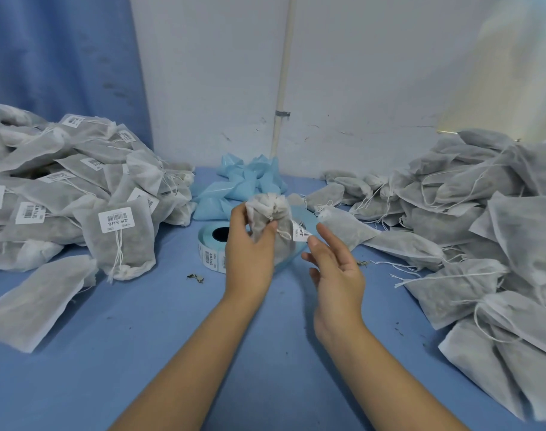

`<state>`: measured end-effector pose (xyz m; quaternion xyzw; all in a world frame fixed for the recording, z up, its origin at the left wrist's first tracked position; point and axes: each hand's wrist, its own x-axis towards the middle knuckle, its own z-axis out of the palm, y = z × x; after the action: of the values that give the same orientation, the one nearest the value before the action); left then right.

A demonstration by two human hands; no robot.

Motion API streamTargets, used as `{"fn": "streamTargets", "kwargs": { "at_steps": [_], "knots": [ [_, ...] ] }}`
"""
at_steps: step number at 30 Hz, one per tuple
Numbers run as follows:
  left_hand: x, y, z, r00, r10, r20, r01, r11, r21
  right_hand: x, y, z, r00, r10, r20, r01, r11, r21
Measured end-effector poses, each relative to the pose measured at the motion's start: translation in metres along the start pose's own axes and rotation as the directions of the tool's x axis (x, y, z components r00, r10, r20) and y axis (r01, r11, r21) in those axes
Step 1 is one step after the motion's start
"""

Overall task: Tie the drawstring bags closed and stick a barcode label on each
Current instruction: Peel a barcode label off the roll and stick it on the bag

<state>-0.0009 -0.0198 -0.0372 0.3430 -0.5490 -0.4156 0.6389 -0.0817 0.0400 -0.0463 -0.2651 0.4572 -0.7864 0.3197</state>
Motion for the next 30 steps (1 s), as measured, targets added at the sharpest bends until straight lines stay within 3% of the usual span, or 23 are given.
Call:
{"fn": "streamTargets", "kwargs": {
  "at_steps": [4,14,19,25,30],
  "knots": [
    [-0.008,0.006,0.003,0.992,0.119,-0.037,-0.119,0.993,0.004,-0.005,-0.001,0.004,0.998,0.066,-0.024,-0.066,0.997,0.034],
    [-0.009,0.006,0.003,0.985,0.157,-0.067,-0.162,0.984,-0.07,-0.012,0.004,0.009,0.959,0.283,0.024,-0.283,0.959,0.003],
    [-0.009,0.004,0.004,0.985,0.168,-0.049,-0.172,0.98,-0.097,-0.01,0.002,0.01,0.894,0.445,0.039,-0.447,0.89,0.092],
    [-0.007,0.002,0.001,0.985,0.172,-0.009,-0.172,0.979,-0.109,-0.007,0.001,0.01,0.722,0.671,0.169,-0.691,0.713,0.121],
    [-0.003,0.0,0.001,0.987,0.155,0.044,-0.149,0.982,-0.117,-0.004,0.0,0.007,0.744,0.631,0.222,-0.652,0.758,0.028]
  ]
}}
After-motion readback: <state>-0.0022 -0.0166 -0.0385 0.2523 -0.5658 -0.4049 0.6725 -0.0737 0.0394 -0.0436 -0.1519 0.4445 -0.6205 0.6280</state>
